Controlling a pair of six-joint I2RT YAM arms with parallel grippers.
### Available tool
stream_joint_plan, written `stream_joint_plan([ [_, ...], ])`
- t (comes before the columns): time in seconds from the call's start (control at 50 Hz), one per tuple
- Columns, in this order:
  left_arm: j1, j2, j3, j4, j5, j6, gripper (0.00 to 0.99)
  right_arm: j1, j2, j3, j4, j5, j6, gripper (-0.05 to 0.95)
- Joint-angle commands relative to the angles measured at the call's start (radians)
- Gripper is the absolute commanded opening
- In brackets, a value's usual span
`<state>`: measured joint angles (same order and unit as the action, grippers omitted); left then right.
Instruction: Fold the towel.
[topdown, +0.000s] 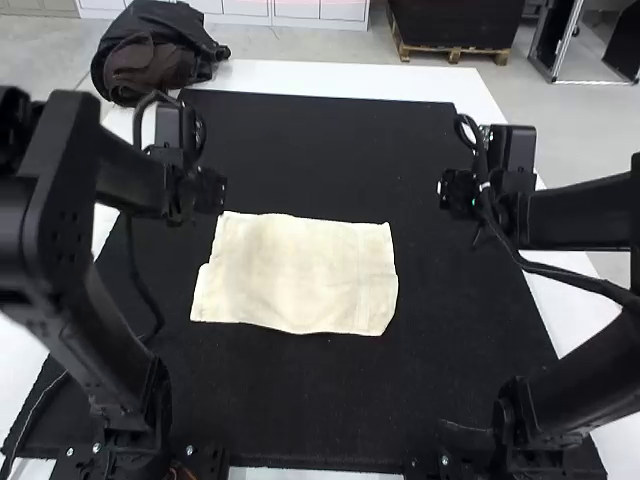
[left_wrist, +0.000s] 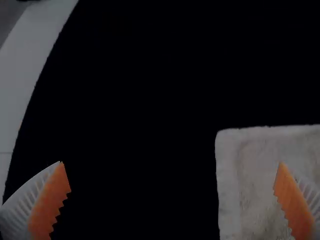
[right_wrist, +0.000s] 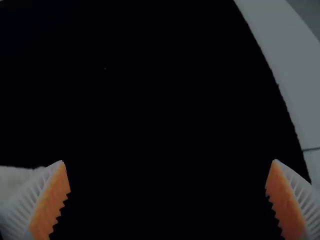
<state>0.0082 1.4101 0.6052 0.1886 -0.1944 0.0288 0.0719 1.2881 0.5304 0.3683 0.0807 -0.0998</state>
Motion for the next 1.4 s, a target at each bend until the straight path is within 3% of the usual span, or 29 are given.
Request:
stream_joint_plan([
  [0.0,0.009,0.084,0.022,-0.032,0.009,-0.024,0.961,0.035,0.007,-0.004,0.000,-0.068,-0.061,0.90],
  [0.08,0.009,0.136,0.025,-0.051,0.042,-0.040,0.961,0.071,0.030,-0.003,-0.011,-0.064,-0.054,0.91],
  [0.34,0.009,0.228,0.057,-0.041,0.073,-0.072,0.961,0.132,0.182,0.052,-0.051,-0.116,0.014,0.91],
  [0.58,0.009,0.256,0.091,-0.011,0.128,-0.092,0.961,0.146,0.318,0.077,-0.029,-0.157,0.043,0.90],
  [0.96,0.039,0.316,0.126,0.029,0.156,-0.124,0.961,0.218,0.482,0.169,-0.003,-0.173,0.069,0.90],
  [1.38,0.064,0.391,0.171,0.063,0.177,-0.124,0.961,0.218,0.599,0.230,0.052,-0.173,0.069,0.90],
])
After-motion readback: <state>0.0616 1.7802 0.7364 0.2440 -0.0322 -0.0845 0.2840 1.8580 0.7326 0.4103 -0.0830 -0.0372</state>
